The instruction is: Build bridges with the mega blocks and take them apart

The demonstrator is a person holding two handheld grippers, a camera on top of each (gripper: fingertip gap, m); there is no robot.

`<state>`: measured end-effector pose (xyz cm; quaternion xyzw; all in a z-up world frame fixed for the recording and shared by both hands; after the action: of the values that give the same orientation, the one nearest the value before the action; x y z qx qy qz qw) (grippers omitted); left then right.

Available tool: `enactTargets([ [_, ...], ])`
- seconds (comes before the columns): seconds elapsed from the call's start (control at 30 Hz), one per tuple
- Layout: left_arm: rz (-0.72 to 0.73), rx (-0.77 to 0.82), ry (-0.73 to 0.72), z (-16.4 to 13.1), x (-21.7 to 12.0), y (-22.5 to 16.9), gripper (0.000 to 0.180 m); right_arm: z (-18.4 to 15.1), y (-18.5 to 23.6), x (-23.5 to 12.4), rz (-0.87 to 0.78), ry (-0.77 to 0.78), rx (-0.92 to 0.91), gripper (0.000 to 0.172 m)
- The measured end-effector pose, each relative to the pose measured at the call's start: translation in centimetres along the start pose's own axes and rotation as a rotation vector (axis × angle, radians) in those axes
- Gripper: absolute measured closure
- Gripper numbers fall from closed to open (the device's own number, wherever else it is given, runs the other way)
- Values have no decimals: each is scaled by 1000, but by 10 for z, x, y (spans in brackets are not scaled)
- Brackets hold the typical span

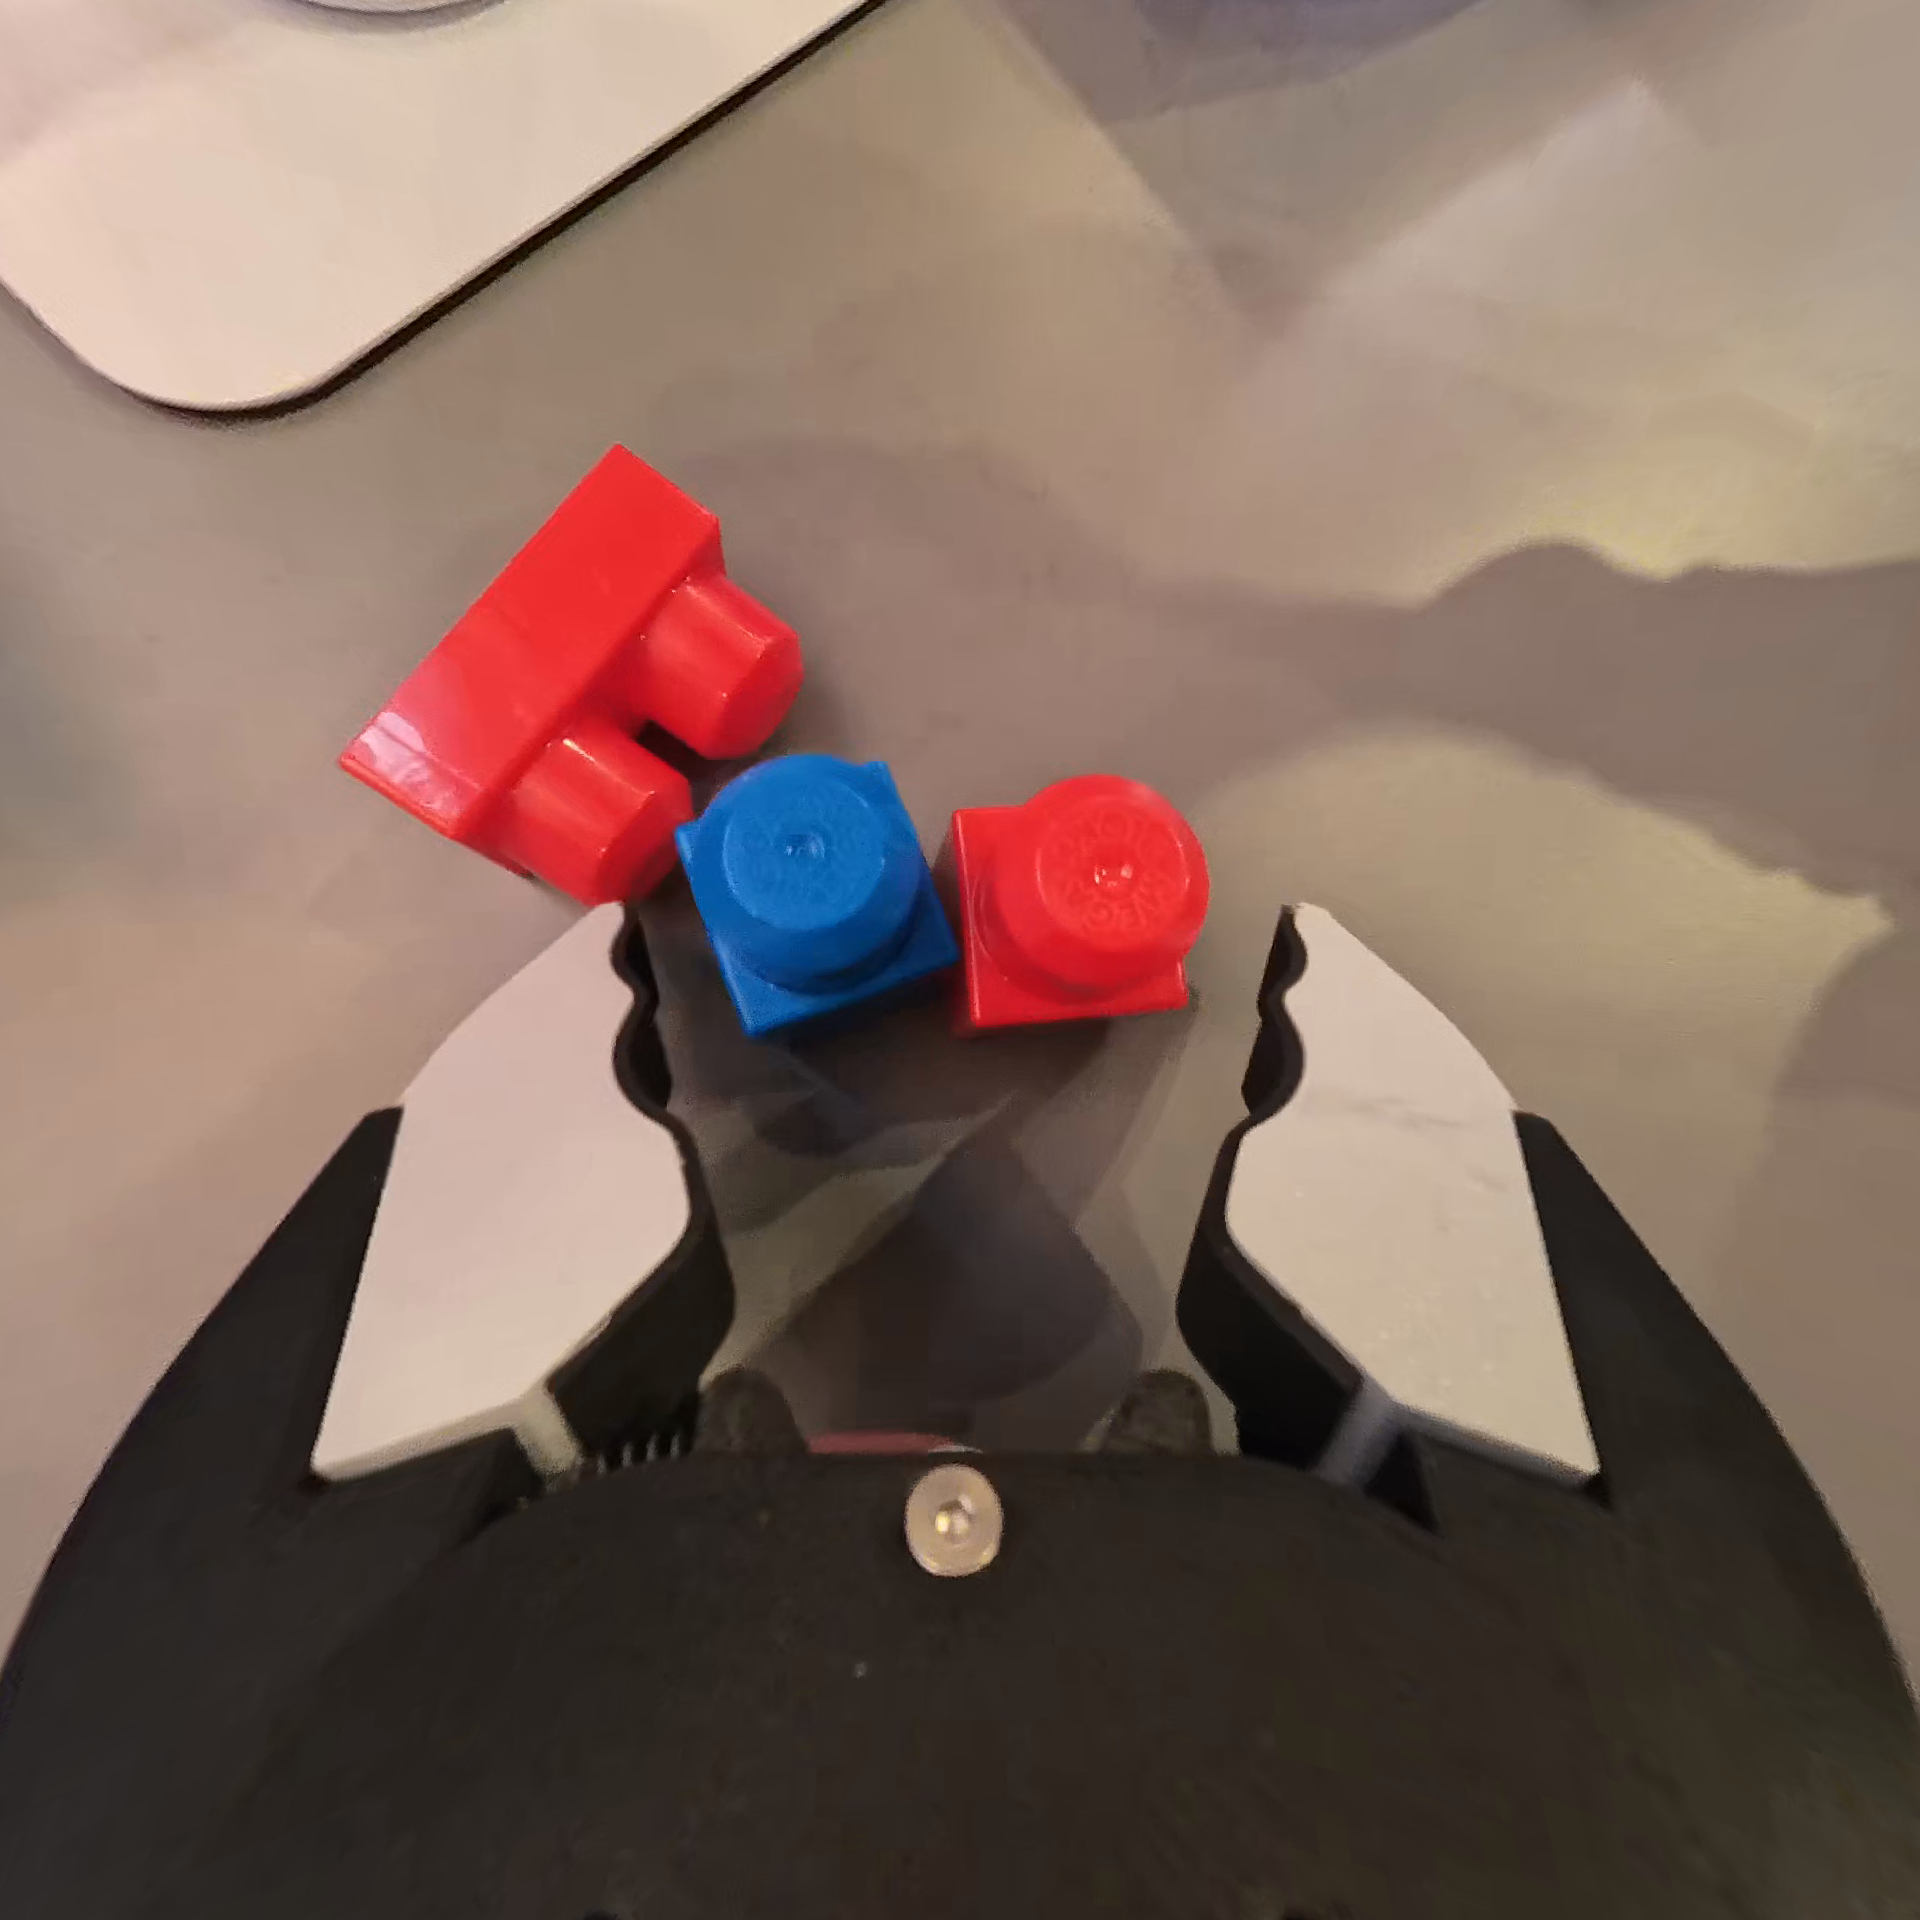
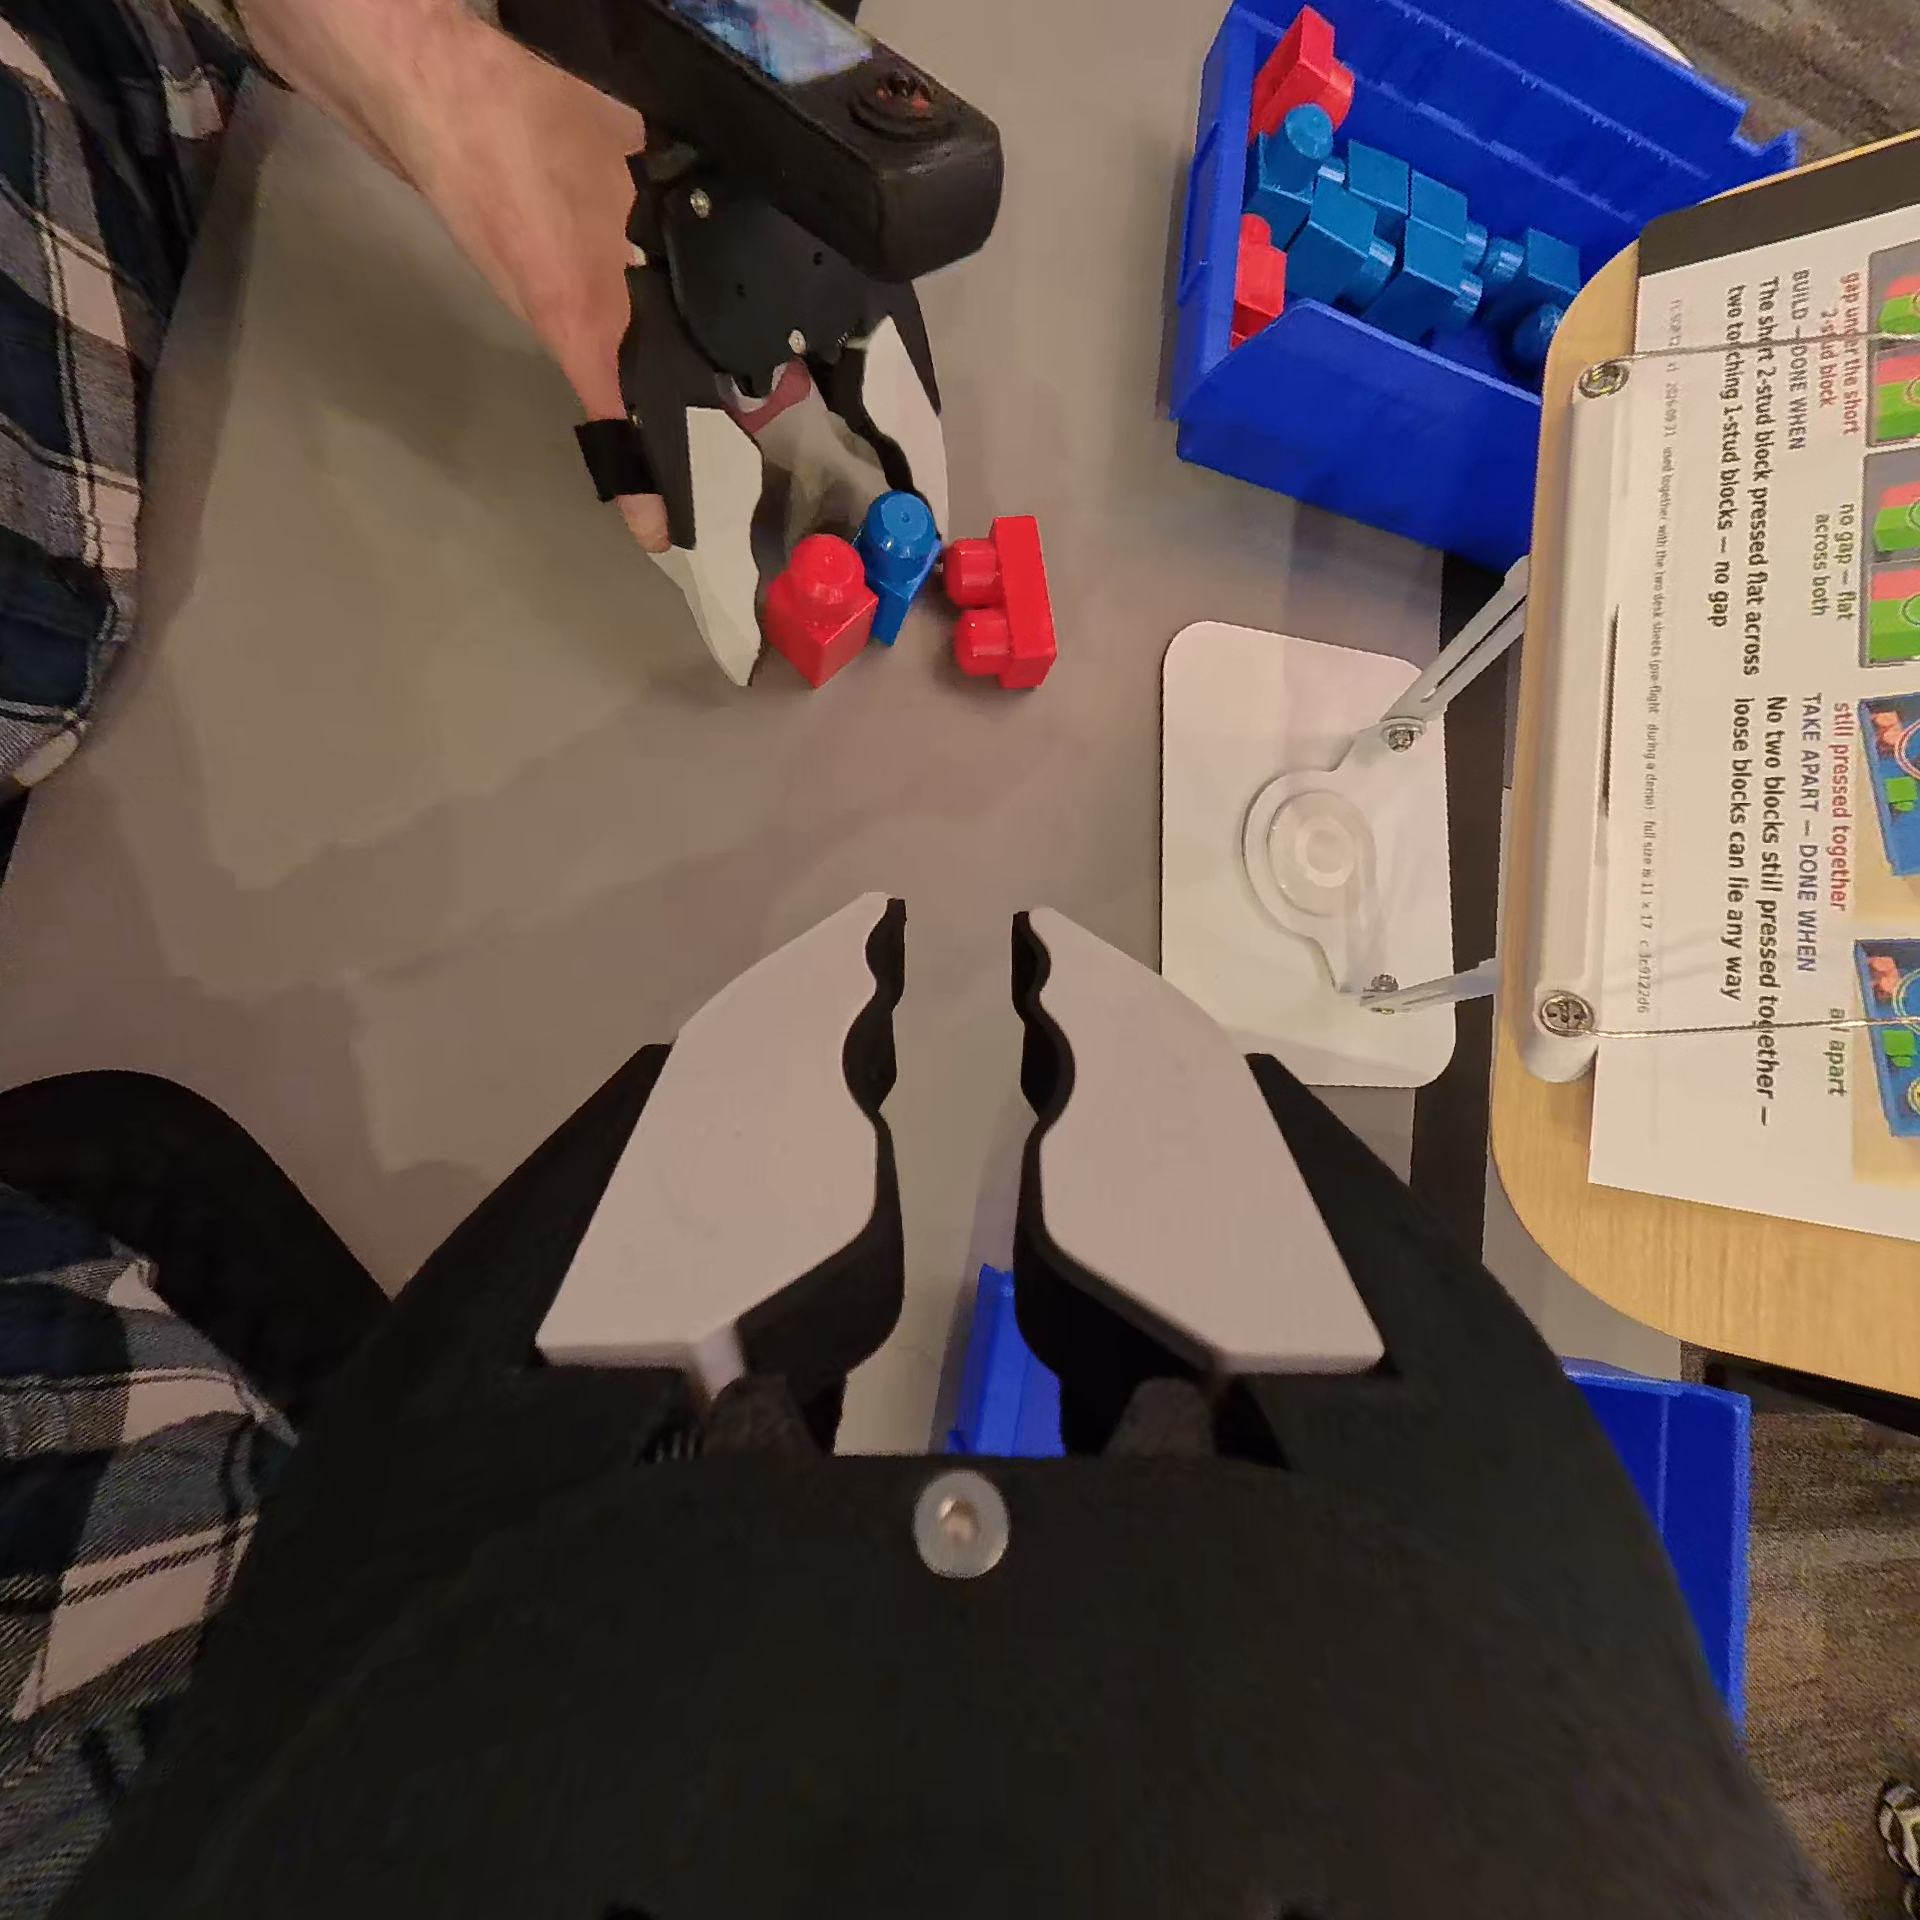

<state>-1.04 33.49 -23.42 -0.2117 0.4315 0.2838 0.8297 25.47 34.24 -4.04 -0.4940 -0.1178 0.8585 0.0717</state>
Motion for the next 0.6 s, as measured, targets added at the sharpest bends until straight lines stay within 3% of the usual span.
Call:
enactTargets([
  [0.17,-23,65,4,7,7,1,92,0,0,0,4,0,-3,152],
  [0.6,-210,335,111,14,-2,12,95,1,-1,5,25,8,-1,153],
])
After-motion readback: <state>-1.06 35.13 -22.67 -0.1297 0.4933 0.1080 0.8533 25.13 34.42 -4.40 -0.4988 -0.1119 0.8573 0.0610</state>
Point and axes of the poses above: each gripper's, where its closed fingertips meet, x out along the fingers, z out of its top, y = z × x across the jaws, the point moved 10 cm from there along -x, back along the fingers, and after that the axes turned 9 degrees about y, right-handed, at the moved point
